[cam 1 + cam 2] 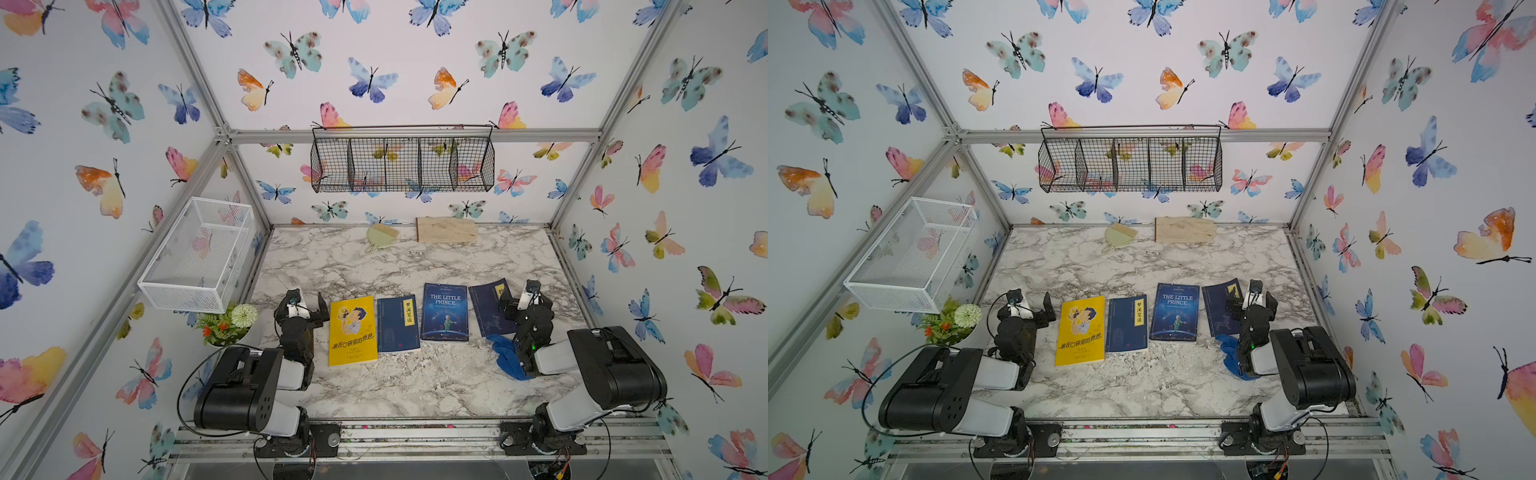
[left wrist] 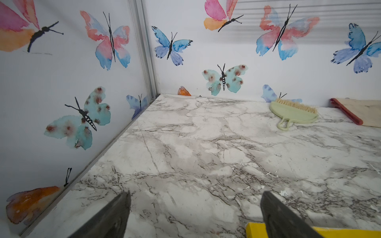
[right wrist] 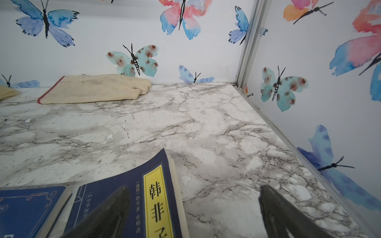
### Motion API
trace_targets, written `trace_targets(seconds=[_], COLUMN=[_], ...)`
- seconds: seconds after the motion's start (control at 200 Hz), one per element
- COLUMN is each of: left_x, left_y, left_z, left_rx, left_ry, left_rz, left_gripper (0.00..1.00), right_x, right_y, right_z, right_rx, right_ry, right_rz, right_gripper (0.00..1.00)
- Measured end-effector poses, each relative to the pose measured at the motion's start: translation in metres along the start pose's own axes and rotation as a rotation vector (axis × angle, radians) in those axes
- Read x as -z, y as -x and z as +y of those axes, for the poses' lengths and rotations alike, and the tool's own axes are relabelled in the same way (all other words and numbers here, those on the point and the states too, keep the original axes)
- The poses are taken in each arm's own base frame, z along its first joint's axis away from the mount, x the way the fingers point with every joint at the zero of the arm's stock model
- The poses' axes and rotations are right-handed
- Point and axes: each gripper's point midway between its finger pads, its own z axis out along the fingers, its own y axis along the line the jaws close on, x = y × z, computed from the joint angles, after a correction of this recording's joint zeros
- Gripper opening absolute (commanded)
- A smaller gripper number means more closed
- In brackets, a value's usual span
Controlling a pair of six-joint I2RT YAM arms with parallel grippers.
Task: Wipe the cover of the book
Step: Pick up the cleaning item at the center of the board.
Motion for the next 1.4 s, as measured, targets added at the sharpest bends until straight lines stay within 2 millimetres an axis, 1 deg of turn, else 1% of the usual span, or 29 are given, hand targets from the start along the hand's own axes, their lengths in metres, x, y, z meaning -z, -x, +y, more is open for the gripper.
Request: trace_targets(seconds=[0.365, 0.521, 0.566, 0.606, 0.676, 0.681, 0.706, 0.716, 0.746, 0.776, 0.816, 0.901, 0.936, 0.986, 0.991, 1.006, 1.026, 1.051, 1.071, 1.081, 1.101, 1.111, 1.116, 1.136, 1.181, 1.221, 1.286, 1.346, 1.401], left_x=[0.0, 0.004, 0.008, 0.014, 0.026, 0.028, 0.032, 0.036, 0.044, 0.05, 0.064, 0.079, 0.082, 0.085, 0.085, 0.086, 0.087, 0.087, 0.088, 0.088, 0.089, 0.09, 0.09, 0.091, 0.091, 0.093, 0.092, 0.089, 0.088], left_y=[0.0, 0.004, 0.012, 0.025, 0.057, 0.063, 0.072, 0.08, 0.095, 0.104, 0.118, 0.124, 0.122, 0.121, 0.121, 0.12, 0.121, 0.118, 0.118, 0.117, 0.115, 0.113, 0.113, 0.108, 0.101, 0.089, 0.071, 0.057, 0.049], left_z=[0.0, -0.009, -0.014, -0.021, -0.038, -0.04, -0.044, -0.047, -0.053, -0.059, -0.07, -0.092, -0.109, -0.134, -0.134, -0.146, -0.155, -0.175, -0.183, -0.194, -0.203, -0.214, -0.214, -0.229, -0.249, -0.267, -0.278, -0.278, -0.275], left_rx=[-0.003, -0.036, -0.048, -0.054, -0.038, -0.034, -0.021, -0.009, 0.017, 0.04, 0.085, 0.188, 0.228, 0.264, 0.264, 0.268, 0.269, 0.261, 0.257, 0.248, 0.242, 0.229, 0.229, 0.209, 0.182, 0.148, 0.107, 0.076, 0.059], left_ry=[-0.001, -0.039, -0.054, -0.072, -0.123, -0.131, -0.146, -0.157, -0.185, -0.215, -0.275, -0.391, -0.452, -0.528, -0.528, -0.556, -0.578, -0.618, -0.635, -0.653, -0.672, -0.692, -0.692, -0.717, -0.744, -0.771, -0.776, -0.761, -0.738], left_rz=[-0.001, -0.005, -0.019, -0.045, -0.116, -0.129, -0.15, -0.17, -0.208, -0.232, -0.27, -0.264, -0.228, -0.17, -0.17, -0.144, -0.131, -0.092, -0.081, -0.063, -0.048, -0.028, -0.028, 0.005, 0.045, 0.1, 0.169, 0.226, 0.267], left_gripper=[0.98, 0.98, 0.98, 0.98, 0.98, 0.98, 0.98, 0.98, 0.98, 0.98, 0.98, 0.98, 0.98, 0.99, 0.98, 0.98, 0.98, 0.98, 0.98, 0.98, 0.98, 0.98, 0.98, 0.98, 0.98, 0.98, 0.98, 0.98, 0.98], right_x=[0.0, 0.005, 0.01, 0.015, 0.026, 0.026, 0.031, 0.032, 0.035, 0.035, 0.033, 0.02, 0.015, 0.009, 0.008, 0.006, 0.004, 0.0, -0.001, -0.002, -0.005, -0.006, -0.006, -0.007, -0.003, 0.004, 0.017, 0.028, 0.038], right_y=[0.0, 0.0, -0.002, -0.004, 0.001, 0.002, 0.008, 0.011, 0.021, 0.035, 0.061, 0.117, 0.136, 0.147, 0.146, 0.142, 0.137, 0.126, 0.117, 0.112, 0.099, 0.091, 0.089, 0.075, 0.044, 0.023, 0.002, -0.007, -0.011], right_z=[0.0, -0.001, -0.002, -0.001, 0.0, 0.0, 0.004, 0.004, 0.007, 0.01, 0.011, 0.012, 0.012, 0.01, 0.009, 0.009, 0.008, 0.008, 0.007, 0.006, 0.006, 0.006, 0.006, 0.004, 0.001, -0.001, -0.004, -0.006, -0.005], right_rx=[0.0, -0.003, -0.002, 0.003, 0.022, 0.022, 0.027, 0.025, 0.02, 0.003, -0.044, -0.158, -0.214, -0.309, -0.319, -0.335, -0.355, -0.367, -0.374, -0.369, -0.366, -0.36, -0.36, -0.345, -0.306, -0.277, -0.248, -0.246, -0.257], right_ry=[0.0, 0.0, 0.003, 0.008, -0.009, -0.009, -0.004, -0.003, 0.002, 0.007, -0.004, -0.026, -0.037, -0.067, -0.074, -0.085, -0.103, -0.127, -0.147, -0.159, -0.18, -0.196, -0.2, -0.22, -0.261, -0.276, -0.283, -0.275, -0.252], right_rz=[0.0, -0.012, -0.015, -0.02, -0.042, -0.044, -0.057, -0.063, -0.08, -0.091, -0.105, -0.096, -0.086, -0.053, -0.044, -0.022, 0.013, 0.065, 0.104, 0.128, 0.174, 0.205, 0.212, 0.258, 0.36, 0.429, 0.505, 0.544, 0.568], right_gripper=[0.99, 0.99, 0.99, 1.0, 0.99, 0.99, 0.99, 0.99, 0.99, 0.99, 0.99, 0.99, 0.99, 0.99, 0.99, 0.99, 0.99, 0.99, 0.99, 1.0, 1.0, 1.0, 1.0, 1.0, 0.99, 0.99, 0.98, 0.98, 0.98])
